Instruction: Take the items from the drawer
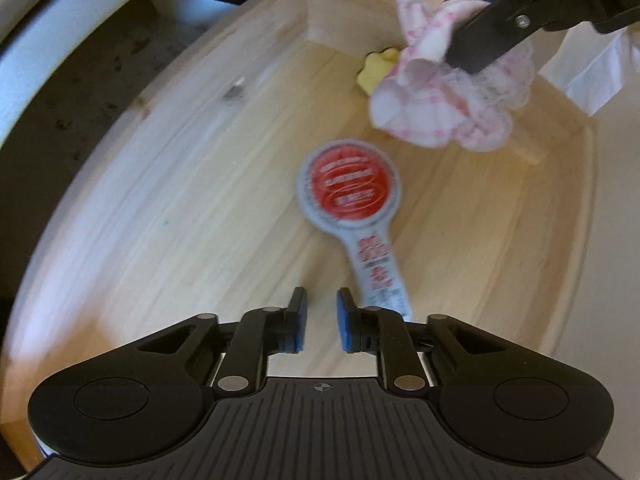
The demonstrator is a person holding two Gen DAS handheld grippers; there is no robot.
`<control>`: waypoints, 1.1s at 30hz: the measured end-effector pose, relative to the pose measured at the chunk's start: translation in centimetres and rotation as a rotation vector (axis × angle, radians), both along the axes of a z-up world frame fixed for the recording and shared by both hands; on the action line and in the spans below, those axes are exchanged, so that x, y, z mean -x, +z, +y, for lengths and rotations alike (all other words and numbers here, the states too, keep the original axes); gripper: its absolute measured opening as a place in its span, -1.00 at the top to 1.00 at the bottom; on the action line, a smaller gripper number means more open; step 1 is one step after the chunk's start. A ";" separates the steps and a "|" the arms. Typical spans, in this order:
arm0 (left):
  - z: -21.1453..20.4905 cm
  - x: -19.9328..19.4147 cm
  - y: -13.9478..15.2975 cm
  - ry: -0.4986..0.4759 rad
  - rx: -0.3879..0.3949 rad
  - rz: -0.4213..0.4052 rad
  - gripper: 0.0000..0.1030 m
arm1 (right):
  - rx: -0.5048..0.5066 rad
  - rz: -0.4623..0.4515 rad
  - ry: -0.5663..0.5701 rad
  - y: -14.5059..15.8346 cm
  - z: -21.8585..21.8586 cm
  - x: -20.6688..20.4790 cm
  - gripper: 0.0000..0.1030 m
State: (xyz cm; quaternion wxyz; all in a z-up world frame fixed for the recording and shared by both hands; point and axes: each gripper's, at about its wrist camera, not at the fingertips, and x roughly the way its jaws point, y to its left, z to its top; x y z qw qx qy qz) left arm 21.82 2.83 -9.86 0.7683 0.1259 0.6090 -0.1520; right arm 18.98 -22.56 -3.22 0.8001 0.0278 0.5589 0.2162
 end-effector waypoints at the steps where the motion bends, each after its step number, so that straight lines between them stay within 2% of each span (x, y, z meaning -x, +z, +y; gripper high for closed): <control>1: -0.2 0.0 -0.1 -0.004 0.011 0.005 0.35 | -0.001 0.000 -0.001 0.0 -0.1 0.0 0.74; 3: -0.7 -0.1 -0.3 -0.010 0.029 0.018 -0.04 | 0.000 0.000 -0.002 0.1 0.0 -0.1 0.74; 5: -1.1 -0.1 -0.5 -0.016 0.041 0.027 -0.26 | 0.001 0.001 -0.002 0.1 0.0 -0.1 0.74; 6: -1.5 1.2 0.8 -0.026 0.042 0.030 -0.33 | 0.002 0.001 -0.003 0.0 0.0 -0.1 0.74; 7: -1.6 1.2 0.7 -0.033 0.039 0.031 -0.33 | 0.002 0.000 -0.004 0.1 -0.1 0.0 0.74; 9: -1.5 1.3 0.9 -0.019 0.032 0.031 -0.17 | 0.001 -0.003 -0.008 0.1 -0.1 0.0 0.74; 10: -1.2 1.3 1.2 0.000 0.034 0.033 -0.16 | -0.003 -0.005 -0.011 0.2 -0.2 0.0 0.74; 14: -0.1 0.7 3.0 0.154 0.142 0.043 -0.16 | -0.050 -0.033 -0.044 1.2 -1.2 0.0 0.73; 16: -0.2 0.0 2.9 0.240 0.168 0.060 -0.16 | -0.065 -0.049 -0.062 1.7 -1.6 0.0 0.73; 21: -1.7 -2.1 1.0 0.357 0.120 0.108 -0.16 | -0.068 -0.068 -0.062 2.0 -1.8 0.5 0.72; 27: -3.7 -2.9 0.4 0.337 0.047 0.103 -0.16 | -0.066 -0.073 -0.083 2.0 -2.4 0.7 0.72; 33: -3.5 -3.4 0.5 0.361 0.035 0.072 -0.16 | -0.061 -0.079 -0.077 2.0 -2.3 0.8 0.72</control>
